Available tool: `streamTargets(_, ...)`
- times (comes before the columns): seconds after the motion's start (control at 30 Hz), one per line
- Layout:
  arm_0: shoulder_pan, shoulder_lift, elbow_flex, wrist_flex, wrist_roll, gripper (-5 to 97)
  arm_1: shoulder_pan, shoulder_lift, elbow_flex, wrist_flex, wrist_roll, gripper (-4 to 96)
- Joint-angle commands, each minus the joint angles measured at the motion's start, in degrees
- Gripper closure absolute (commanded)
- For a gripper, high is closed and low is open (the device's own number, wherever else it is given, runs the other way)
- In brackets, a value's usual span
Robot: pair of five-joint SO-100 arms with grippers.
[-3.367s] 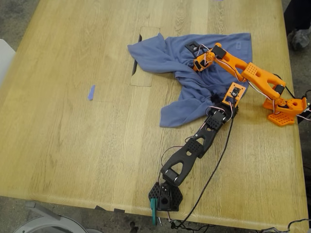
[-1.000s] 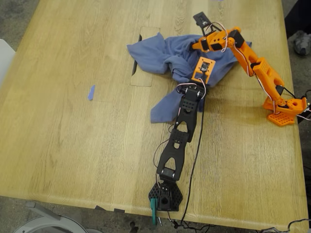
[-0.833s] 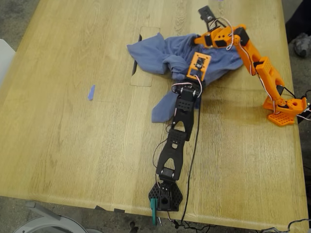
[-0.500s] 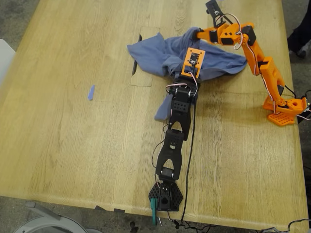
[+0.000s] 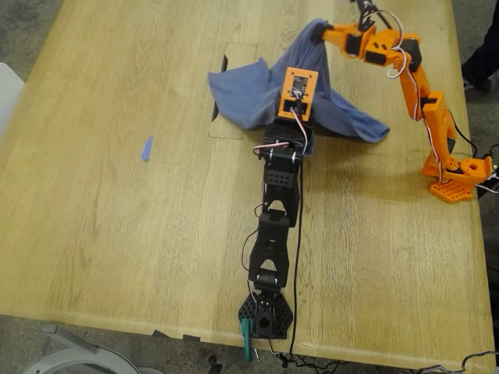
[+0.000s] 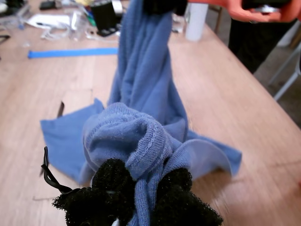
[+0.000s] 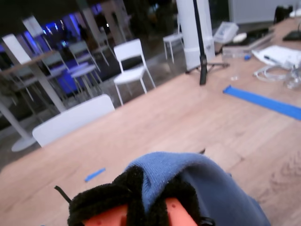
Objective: Fold a T-shirt
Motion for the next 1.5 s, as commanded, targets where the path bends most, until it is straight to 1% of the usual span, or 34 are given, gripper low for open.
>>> streamTargets(0.0,-1.8,11.6,-0.5,-5.8,0.6,92,0.7,6.0,-1.1,-3.7,-0.6,89.6)
streamTargets(0.37,-5.4,16.1,-0.6,-16.3,0.6,92,3.9,9.1,-1.1,-13.7,-1.5,90.2)
streamTargets(0.57,-4.6,16.9,-0.7,-22.4,0.4,92,6.0,9.9,-1.1,-16.8,-1.8,90.2)
streamTargets(0.7,-4.3,17.7,-1.2,-22.4,0.0,92,8.2,10.5,-1.1,-18.0,-1.8,90.1)
streamTargets(0.8,-4.5,18.8,-1.1,-21.7,-0.1,92,10.4,11.3,-1.1,-16.9,-1.5,90.1)
streamTargets(0.87,-4.7,19.8,-1.1,-19.4,-0.1,92,10.8,12.0,-1.1,-15.5,-1.4,90.1)
streamTargets(1.0,-5.3,22.1,0.5,-19.4,-0.7,92,10.8,13.3,-1.1,-14.1,-1.4,90.1)
streamTargets(1.23,-1.7,23.6,0.6,-23.5,-0.6,92,9.1,15.2,-1.1,-16.4,-2.2,90.3)
streamTargets(1.47,1.8,24.4,0.4,-32.1,-0.3,92,7.1,17.3,-1.1,-21.2,-3.1,90.3)
